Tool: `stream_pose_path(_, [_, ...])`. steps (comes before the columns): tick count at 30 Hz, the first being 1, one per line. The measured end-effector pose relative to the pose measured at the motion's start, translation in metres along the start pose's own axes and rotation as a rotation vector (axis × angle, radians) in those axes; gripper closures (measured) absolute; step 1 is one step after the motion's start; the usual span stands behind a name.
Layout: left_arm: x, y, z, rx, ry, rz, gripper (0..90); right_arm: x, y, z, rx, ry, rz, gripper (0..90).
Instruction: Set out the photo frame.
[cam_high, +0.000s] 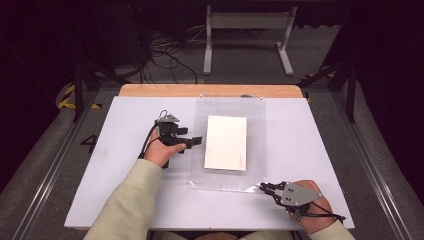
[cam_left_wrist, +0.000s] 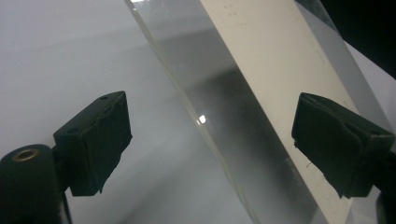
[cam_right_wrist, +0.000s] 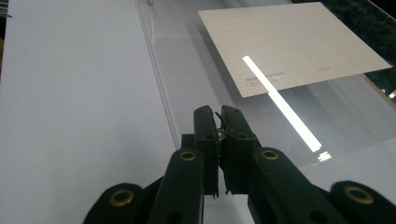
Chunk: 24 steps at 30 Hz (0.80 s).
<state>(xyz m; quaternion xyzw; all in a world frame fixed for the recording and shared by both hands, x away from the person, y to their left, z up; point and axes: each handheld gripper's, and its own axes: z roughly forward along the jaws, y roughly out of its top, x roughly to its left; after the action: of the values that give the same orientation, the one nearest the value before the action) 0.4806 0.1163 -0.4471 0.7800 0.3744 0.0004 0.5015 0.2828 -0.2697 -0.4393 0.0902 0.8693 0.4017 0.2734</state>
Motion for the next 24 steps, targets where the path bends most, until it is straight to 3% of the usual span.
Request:
stream_pose_path(8, [-0.002, 0.000, 0.017, 0.005, -0.084, -0.002, 21.0, 0.003, 0.001, -0.001, 0.007, -0.007, -0.027, 85.4])
stream_pose_path(10, [-0.005, 0.000, 0.018, 0.003, -0.103, 0.023, 29.8, 0.003, 0.001, -0.001, 0.006, -0.008, -0.035, 85.4])
stream_pose_path(13, [-0.008, 0.000, 0.020, 0.019, -0.102, 0.030, 33.4, 0.003, 0.000, -0.001, 0.001, -0.007, -0.035, 85.4])
stream_pose_path(15, [-0.005, -0.001, 0.020, 0.017, -0.144, -0.007, 35.3, 0.003, 0.000, -0.001, 0.002, -0.007, -0.039, 85.4])
stream_pose_path(18, [-0.002, -0.001, 0.017, -0.002, -0.179, -0.016, 42.3, 0.003, -0.001, -0.001, -0.006, -0.008, -0.042, 85.4])
stream_pose_path(24, [-0.005, 0.002, 0.006, -0.056, -0.218, 0.024, 51.0, 0.004, -0.003, -0.002, -0.015, -0.014, -0.048, 85.2])
